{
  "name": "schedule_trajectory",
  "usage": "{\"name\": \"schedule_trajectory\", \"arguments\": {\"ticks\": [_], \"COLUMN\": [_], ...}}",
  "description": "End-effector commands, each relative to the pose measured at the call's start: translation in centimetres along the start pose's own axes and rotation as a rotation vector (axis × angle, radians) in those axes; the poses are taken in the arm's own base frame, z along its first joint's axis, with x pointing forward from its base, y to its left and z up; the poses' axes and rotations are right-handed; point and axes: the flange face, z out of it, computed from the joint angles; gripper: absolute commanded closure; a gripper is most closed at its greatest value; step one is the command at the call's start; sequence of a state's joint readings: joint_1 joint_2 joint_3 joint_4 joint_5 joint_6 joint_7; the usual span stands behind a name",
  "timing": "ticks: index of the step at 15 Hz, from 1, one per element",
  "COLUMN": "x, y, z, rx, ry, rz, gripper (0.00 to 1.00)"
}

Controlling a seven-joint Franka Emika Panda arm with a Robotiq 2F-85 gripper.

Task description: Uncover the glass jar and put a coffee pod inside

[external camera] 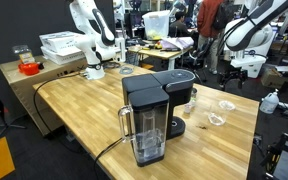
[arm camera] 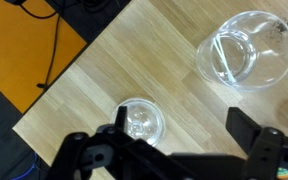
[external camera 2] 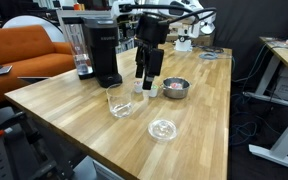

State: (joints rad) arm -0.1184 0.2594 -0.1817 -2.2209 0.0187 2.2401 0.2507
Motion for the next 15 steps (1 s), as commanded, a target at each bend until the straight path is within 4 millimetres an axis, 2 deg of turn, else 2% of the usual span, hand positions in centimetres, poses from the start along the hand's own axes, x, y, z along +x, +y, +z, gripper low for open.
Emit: {"name": "schedule_trajectory", "arguments": {"ticks": [1,4,5,7,15], "x": [1.4,2.1,1.3,1.3,1.5], "y": [-2.5,-5.4,-4.8,-5.3,-4.9], "z": [-0.6,-0.3,-0.5,0.0,-0.2], "rx": [-0.022,-0.026,-0.014,-0.019,-0.017], "ry": [0.020,0.021,0.028,0.022,0.024], "rz": [-0.076,-0.134,-0.093,-0.100,-0.093], "gripper": [0.00,0.00,0.00,0.00,0.00]}}
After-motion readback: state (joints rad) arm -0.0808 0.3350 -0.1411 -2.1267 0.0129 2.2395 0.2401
